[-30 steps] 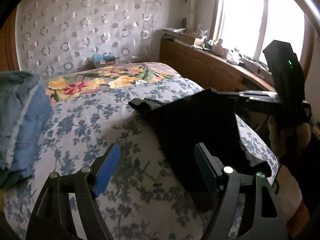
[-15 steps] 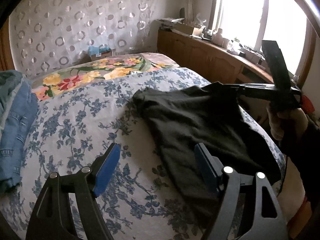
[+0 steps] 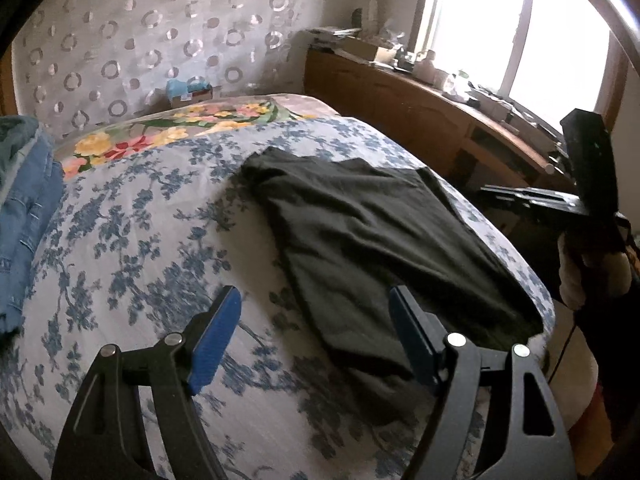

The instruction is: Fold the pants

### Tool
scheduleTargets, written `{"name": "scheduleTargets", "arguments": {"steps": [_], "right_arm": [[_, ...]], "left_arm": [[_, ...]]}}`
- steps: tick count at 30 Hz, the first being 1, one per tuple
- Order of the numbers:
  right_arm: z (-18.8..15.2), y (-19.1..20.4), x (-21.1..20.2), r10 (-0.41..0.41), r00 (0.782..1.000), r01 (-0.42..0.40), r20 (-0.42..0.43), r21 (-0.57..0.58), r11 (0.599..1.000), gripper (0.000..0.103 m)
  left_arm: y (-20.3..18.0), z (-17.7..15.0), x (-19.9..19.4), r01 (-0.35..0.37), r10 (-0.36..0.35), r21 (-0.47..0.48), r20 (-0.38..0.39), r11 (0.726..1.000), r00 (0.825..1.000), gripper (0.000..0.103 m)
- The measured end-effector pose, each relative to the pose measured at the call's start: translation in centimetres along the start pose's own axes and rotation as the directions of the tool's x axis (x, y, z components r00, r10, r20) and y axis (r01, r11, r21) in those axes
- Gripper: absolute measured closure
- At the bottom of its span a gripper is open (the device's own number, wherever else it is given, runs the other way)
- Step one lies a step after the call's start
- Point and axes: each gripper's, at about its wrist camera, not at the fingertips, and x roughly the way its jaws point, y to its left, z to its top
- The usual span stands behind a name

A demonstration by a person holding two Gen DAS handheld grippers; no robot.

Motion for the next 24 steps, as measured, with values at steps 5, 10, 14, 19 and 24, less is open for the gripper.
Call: {"name": "scheduleTargets", "arguments": {"steps": [5, 10, 14, 19, 24], "right_arm": [[-2.0, 0.9, -3.0, 0.02, 1.0, -0.02, 0.015, 0.013, 1.0, 0.078], [-4.3, 1.3, -4.3, 0.009, 1.0, -0.009, 0.006, 0.026, 1.0, 0.078], [-5.4, 1.7, -4.9, 0.005, 1.0, -0.004, -0.013, 0.041, 0.999, 0.078], [-5.6, 1.7, -5.1, 0.013, 1.0, -0.012, -0.026, 0.052, 0.999, 0.078], [-5.8, 2.1, -4.7, 0.016, 0.999, -0.015, -0.03, 0.048, 0.999, 0.078]], "left_arm": [[-1.0, -0.9, -0.4, 0.025, -0.025, 0.009, -0.01, 1.0, 1.0, 0.034], [-1.9, -1.8, -0.2, 0.037, -0.036, 0.015, -0.037, 0.999, 0.999, 0.046], [-2.1, -2.2, 0.3, 0.038, -0.038, 0.012, -0.058, 0.999, 0.998, 0.048], [-1.9, -2.8, 1.3, 0.026, -0.026, -0.005, -0.093, 1.0, 0.995, 0.051], [-2.1, -3.2, 1.5, 0.018, -0.019, -0.008, -0.1, 1.0, 0.995, 0.054]]}}
